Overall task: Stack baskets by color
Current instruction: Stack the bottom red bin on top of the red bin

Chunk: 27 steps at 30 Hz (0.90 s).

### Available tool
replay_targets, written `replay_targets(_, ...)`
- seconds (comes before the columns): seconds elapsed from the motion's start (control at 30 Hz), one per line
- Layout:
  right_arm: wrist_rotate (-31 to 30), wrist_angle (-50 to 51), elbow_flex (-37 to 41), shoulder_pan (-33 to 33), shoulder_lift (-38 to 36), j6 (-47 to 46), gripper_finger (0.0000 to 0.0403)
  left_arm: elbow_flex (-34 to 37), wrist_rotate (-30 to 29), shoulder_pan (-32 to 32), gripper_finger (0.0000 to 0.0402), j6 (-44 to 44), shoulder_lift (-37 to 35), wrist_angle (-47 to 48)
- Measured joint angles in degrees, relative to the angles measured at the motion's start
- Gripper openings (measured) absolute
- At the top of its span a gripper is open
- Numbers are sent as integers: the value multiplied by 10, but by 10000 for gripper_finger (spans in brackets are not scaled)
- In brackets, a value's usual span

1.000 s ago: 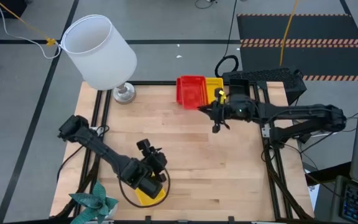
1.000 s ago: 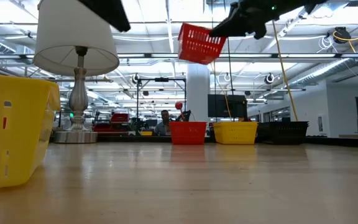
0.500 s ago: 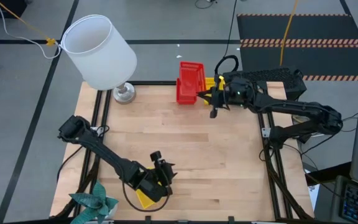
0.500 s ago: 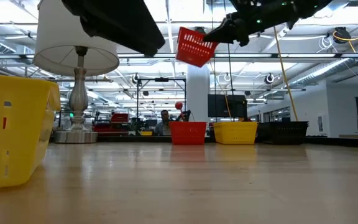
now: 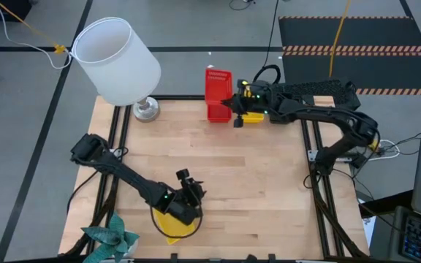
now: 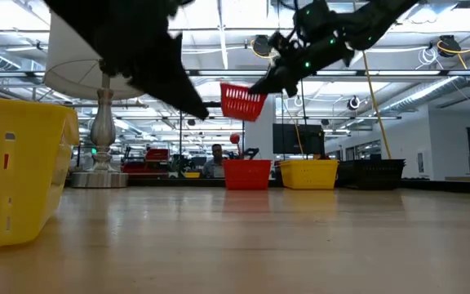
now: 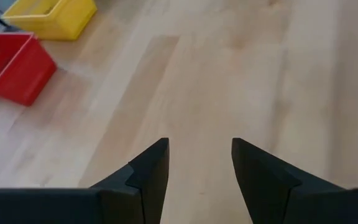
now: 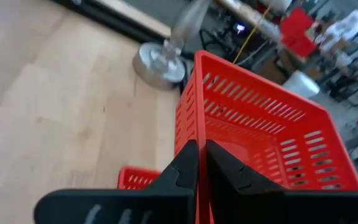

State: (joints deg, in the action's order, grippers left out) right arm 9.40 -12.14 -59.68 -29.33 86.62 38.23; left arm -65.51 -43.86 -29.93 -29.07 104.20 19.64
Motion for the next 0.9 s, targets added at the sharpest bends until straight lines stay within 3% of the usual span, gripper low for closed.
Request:
replay_targets(0.2,58,-6,0,-24,42,-15,9,57,0,31,177,9,0,-39)
replay_targets(0.47,77,-24,0,-40,96,0,9,87,18,49,177,22,0,-109)
replay_targets(0.9,74,6,1,-40,108,0,5,87,18,45,177,5,0,-110)
